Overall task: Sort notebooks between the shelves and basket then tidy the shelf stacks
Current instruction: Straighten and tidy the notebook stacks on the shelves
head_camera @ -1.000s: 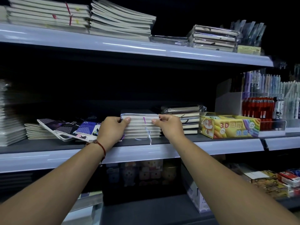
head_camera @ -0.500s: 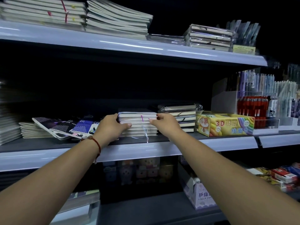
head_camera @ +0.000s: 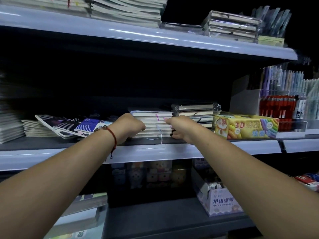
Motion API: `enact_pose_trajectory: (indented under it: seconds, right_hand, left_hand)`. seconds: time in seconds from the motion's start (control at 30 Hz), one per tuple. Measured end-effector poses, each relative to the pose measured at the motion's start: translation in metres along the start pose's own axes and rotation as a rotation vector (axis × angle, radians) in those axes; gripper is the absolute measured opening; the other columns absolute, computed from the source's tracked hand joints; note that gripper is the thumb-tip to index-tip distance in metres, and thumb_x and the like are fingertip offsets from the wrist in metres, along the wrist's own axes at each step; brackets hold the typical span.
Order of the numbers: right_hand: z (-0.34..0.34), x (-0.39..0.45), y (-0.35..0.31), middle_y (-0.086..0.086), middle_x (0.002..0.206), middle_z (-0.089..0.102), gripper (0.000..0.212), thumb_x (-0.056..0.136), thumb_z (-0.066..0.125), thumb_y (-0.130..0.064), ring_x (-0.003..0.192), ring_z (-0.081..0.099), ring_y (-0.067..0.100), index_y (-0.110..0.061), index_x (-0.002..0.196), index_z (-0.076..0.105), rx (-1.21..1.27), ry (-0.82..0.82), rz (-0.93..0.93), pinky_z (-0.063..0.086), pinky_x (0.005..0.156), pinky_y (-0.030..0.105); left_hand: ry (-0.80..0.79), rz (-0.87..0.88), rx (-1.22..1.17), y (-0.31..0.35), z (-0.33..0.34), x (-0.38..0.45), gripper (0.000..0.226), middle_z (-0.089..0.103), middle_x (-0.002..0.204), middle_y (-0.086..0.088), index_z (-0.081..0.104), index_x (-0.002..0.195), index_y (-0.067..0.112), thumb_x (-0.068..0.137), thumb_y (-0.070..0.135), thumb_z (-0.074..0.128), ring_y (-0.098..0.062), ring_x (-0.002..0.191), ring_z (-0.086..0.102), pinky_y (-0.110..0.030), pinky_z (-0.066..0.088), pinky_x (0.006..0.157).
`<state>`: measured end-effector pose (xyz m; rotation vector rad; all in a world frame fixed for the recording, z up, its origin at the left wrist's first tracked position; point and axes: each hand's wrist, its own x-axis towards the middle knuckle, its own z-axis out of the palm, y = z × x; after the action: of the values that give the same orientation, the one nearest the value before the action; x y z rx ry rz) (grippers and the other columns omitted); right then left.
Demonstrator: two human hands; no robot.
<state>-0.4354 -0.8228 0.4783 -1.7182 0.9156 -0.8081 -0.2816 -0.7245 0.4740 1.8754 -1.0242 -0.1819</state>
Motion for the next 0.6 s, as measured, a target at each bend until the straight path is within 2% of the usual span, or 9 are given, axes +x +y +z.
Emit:
enact_pose_trajectory:
  seconds: [0.1, 0.17, 0.23, 0.3, 0.37, 0.43, 0.5, 0.53, 0.6]
  right_hand:
    - [-0.003, 0.000, 0.001, 0.007, 0.128, 0.052, 0.036, 0.099, 0.057, -0.033, 0.117, 0.053, 0.027, -0.011, 0.128, 0.054, -0.084, 0.010, -0.034, 0.052, 0.094, 0.035]
    - [-0.001, 0.001, 0.003, 0.006, 0.094, 0.054, 0.021, 0.099, 0.057, -0.034, 0.093, 0.057, 0.025, -0.012, 0.098, 0.057, -0.114, 0.034, -0.063, 0.054, 0.092, 0.035]
    - [0.001, 0.003, 0.006, 0.004, 0.073, 0.047, 0.024, 0.097, 0.057, -0.032, 0.070, 0.049, 0.023, -0.012, 0.083, 0.052, -0.158, 0.075, -0.095, 0.050, 0.076, 0.032]
    - [0.002, 0.002, 0.010, 0.006, 0.072, 0.053, 0.020, 0.092, 0.056, -0.027, 0.066, 0.052, 0.025, -0.009, 0.083, 0.056, -0.329, 0.155, -0.176, 0.044, 0.065, 0.028]
    - [0.002, -0.004, 0.014, 0.008, 0.073, 0.060, 0.018, 0.089, 0.054, -0.020, 0.067, 0.057, 0.026, -0.005, 0.082, 0.061, -0.575, 0.285, -0.337, 0.043, 0.055, 0.026]
    - [0.001, -0.013, 0.018, 0.009, 0.080, 0.067, 0.020, 0.091, 0.053, -0.019, 0.077, 0.062, 0.028, -0.008, 0.090, 0.070, -0.738, 0.349, -0.512, 0.053, 0.064, 0.032]
    - [0.002, -0.019, 0.021, 0.008, 0.089, 0.071, 0.022, 0.095, 0.054, -0.025, 0.087, 0.064, 0.029, -0.014, 0.097, 0.074, -0.834, 0.280, -0.586, 0.056, 0.075, 0.037]
    - [0.002, -0.019, 0.023, 0.007, 0.088, 0.071, 0.024, 0.096, 0.054, -0.029, 0.087, 0.063, 0.029, -0.015, 0.093, 0.074, -0.864, 0.231, -0.594, 0.055, 0.075, 0.036]
    - [0.003, -0.017, 0.028, 0.004, 0.071, 0.063, 0.032, 0.098, 0.051, -0.031, 0.076, 0.058, 0.029, -0.018, 0.074, 0.067, -0.874, 0.162, -0.585, 0.048, 0.062, 0.032]
  left_hand:
    - [0.020, -0.002, -0.003, -0.002, -0.001, 0.004, 0.025, 0.067, 0.091, -0.009, 0.065, 0.105, 0.004, 0.086, 0.018, 0.073, -0.025, 0.077, 0.061, -0.031, 0.052, 0.073]
    - [0.023, 0.012, -0.050, -0.010, -0.002, 0.007, 0.028, 0.072, 0.101, -0.009, 0.069, 0.109, 0.007, 0.083, 0.013, 0.078, -0.027, 0.092, 0.068, -0.039, 0.056, 0.091]
    - [0.031, 0.041, -0.036, -0.017, -0.003, 0.007, 0.032, 0.074, 0.098, -0.005, 0.072, 0.109, 0.012, 0.079, 0.012, 0.082, -0.026, 0.091, 0.069, -0.039, 0.056, 0.091]
    - [0.079, 0.112, 0.097, -0.024, -0.003, 0.006, 0.033, 0.074, 0.089, -0.002, 0.074, 0.106, 0.018, 0.075, 0.017, 0.084, -0.024, 0.083, 0.069, -0.035, 0.056, 0.081]
    - [0.160, 0.173, 0.224, -0.025, -0.003, 0.004, 0.035, 0.074, 0.089, -0.003, 0.074, 0.104, 0.019, 0.071, 0.023, 0.086, -0.025, 0.086, 0.069, -0.036, 0.056, 0.081]
    - [0.195, 0.178, 0.239, -0.026, -0.003, 0.004, 0.034, 0.074, 0.089, -0.003, 0.074, 0.100, 0.017, 0.069, 0.026, 0.088, -0.025, 0.087, 0.068, -0.037, 0.055, 0.081]
    - [0.210, 0.170, 0.244, -0.025, -0.002, 0.004, 0.032, 0.073, 0.087, -0.004, 0.073, 0.096, 0.015, 0.070, 0.026, 0.088, -0.024, 0.084, 0.068, -0.036, 0.055, 0.078]
    - [0.211, 0.168, 0.257, -0.025, -0.001, 0.004, 0.031, 0.073, 0.086, -0.004, 0.073, 0.096, 0.015, 0.070, 0.026, 0.088, -0.024, 0.082, 0.067, -0.036, 0.056, 0.077]
    - [0.213, 0.168, 0.272, -0.024, -0.001, 0.006, 0.031, 0.073, 0.085, -0.005, 0.073, 0.095, 0.013, 0.071, 0.025, 0.087, -0.024, 0.081, 0.067, -0.037, 0.056, 0.077]
